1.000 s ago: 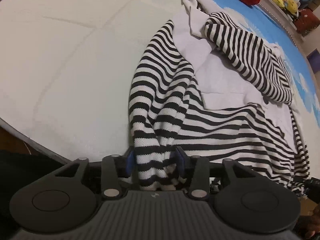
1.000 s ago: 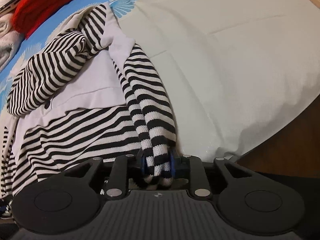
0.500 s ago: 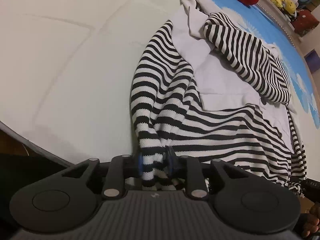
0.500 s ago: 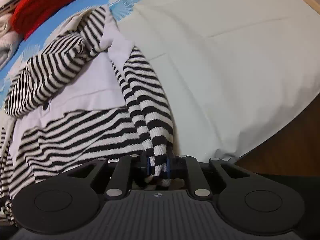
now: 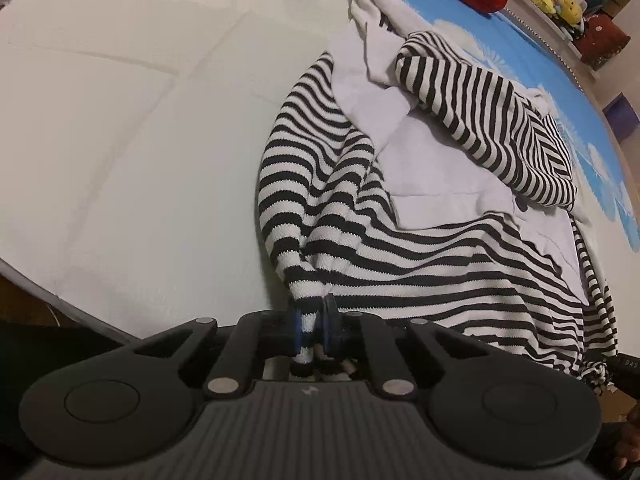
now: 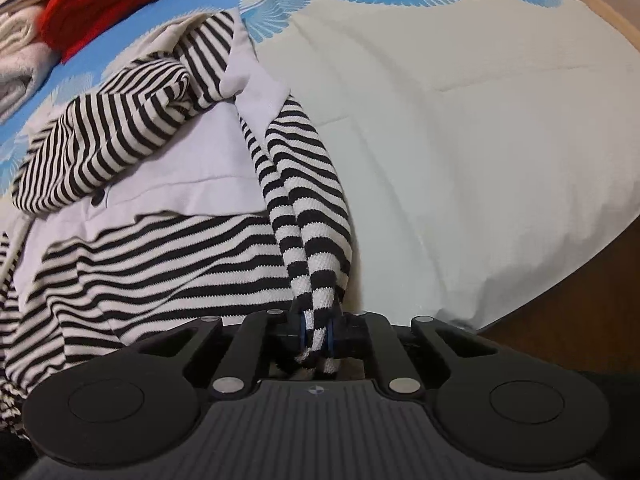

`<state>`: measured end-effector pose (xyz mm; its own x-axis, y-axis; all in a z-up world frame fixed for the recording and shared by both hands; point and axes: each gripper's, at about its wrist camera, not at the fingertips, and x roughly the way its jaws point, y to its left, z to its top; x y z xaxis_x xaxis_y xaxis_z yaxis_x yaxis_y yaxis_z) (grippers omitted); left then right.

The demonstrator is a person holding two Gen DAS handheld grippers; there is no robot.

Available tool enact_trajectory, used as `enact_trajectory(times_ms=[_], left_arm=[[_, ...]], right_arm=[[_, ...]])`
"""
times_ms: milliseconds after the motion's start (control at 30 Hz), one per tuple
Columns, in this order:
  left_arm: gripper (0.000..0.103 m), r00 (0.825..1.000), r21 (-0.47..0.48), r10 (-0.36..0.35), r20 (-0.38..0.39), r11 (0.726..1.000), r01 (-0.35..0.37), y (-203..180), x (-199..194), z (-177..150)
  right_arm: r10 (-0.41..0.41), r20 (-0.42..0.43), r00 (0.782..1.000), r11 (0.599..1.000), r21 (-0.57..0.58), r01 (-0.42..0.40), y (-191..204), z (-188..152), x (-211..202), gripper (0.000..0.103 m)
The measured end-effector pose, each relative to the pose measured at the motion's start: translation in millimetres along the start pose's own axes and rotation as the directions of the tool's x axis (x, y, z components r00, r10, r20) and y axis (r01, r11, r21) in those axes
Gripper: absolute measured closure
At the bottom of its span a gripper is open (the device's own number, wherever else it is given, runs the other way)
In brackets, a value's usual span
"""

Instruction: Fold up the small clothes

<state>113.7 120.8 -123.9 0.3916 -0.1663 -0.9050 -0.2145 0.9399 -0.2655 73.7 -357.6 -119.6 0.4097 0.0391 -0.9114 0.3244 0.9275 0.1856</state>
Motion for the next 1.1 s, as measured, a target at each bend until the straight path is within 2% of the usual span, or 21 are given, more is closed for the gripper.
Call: enact_trajectory(times_ms=[100, 233, 400, 533, 667, 800, 933, 1033, 1100], left_arm=[[0.086, 1.0, -0.011, 0.003, -0.02, 1.0, -0.003, 3.4, 3.7, -0.2], [0.085, 1.0, -0.001, 0.008, -0.02, 1.0, -0.008, 2.3, 3.9, -0.5], [0.085, 1.0, 0.005, 0.01, -0.016, 1.0, -0.01, 2.1, 4.0, -0.6], [0.093, 1.0, 0.023, 0.005, 0.004, 1.0, -0.005, -0.6, 1.1, -1.2], [0.095, 0.999, 0.063, 0.0, 0.05, 0.998, -0.003, -7.3, -9.4, -1.6], [0.095, 0.992, 0.072, -0.07, 0.102, 0.995, 0.063, -6.2, -39.1, 7.0], [0.096, 0.978, 0.11, -0.145, 0.149, 0.985, 0.129, -6.1, -81.0, 17.8], [0.096, 0.963, 0.121, -0.219, 0.156, 0.972, 0.202, -1.6, -116.2, 22.8], [0.096, 0.946, 0.115, -0.281, 0.161, 0.957, 0.265, 4.7, -144.2, 23.8]], right_arm=[[-0.004, -0.024, 1.0, 1.0, 0.001, 0.004, -0.3, -0.7, 3.7, 0.091], [-0.021, -0.021, 1.0, 0.999, -0.049, 0.02, 6.0, -1.9, 3.4, 0.09], [-0.014, -0.023, 1.0, 0.999, -0.04, 0.013, 2.3, -0.6, 3.3, 0.09], [-0.012, -0.009, 1.0, 0.999, -0.053, 0.012, 3.4, -1.5, 0.4, 0.093], [0.008, 0.032, 0.999, 0.999, -0.037, -0.007, 2.0, -0.1, -8.9, 0.095], [0.062, 0.099, 0.993, 0.998, -0.022, -0.06, 2.5, 8.5, -32.7, 0.096], [0.157, 0.179, 0.971, 0.987, -0.008, -0.158, -0.9, 23.8, -77.2, 0.096], [0.218, 0.218, 0.951, 0.976, -0.031, -0.216, -5.7, 28.8, -113.9, 0.096], [0.262, 0.242, 0.934, 0.965, -0.05, -0.258, -10.1, 28.4, -140.1, 0.096]])
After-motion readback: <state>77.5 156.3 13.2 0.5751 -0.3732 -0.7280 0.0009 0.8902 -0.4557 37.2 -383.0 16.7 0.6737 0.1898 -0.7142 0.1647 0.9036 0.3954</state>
